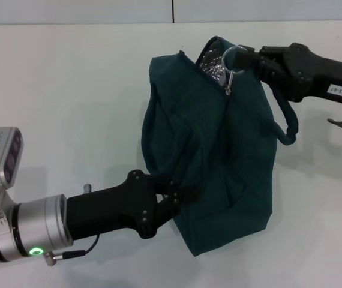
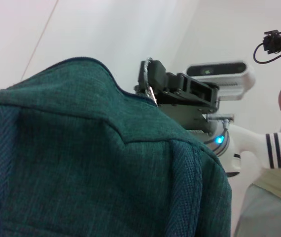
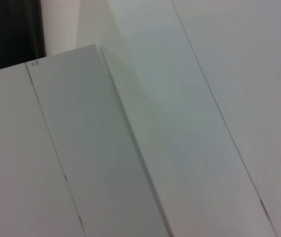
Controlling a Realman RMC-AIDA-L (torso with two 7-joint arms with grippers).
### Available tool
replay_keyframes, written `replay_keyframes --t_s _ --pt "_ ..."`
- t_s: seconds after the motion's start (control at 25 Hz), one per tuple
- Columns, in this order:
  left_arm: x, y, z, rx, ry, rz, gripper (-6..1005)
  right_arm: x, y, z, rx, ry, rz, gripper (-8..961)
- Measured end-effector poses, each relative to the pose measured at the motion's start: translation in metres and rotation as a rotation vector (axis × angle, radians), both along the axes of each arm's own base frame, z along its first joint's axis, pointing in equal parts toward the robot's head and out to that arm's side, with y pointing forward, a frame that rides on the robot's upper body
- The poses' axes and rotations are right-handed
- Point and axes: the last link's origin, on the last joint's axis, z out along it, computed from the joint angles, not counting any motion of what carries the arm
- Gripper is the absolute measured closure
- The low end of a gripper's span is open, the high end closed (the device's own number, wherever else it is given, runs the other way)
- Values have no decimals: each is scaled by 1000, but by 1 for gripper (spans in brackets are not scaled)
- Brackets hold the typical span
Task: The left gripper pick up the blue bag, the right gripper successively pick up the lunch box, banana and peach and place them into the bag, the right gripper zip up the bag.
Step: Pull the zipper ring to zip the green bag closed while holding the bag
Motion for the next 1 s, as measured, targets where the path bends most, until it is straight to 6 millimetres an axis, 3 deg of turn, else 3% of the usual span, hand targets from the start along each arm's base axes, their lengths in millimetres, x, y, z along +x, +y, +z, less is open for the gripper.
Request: replay_keyframes --t_s 0.52,1.0 --pt "0 -4 0 9 -3 -18 931 0 5 1 -73 7 -59 947" --pt "-23 -8 10 130 2 102 906 -4 -6 -12 -96 13 -16 948"
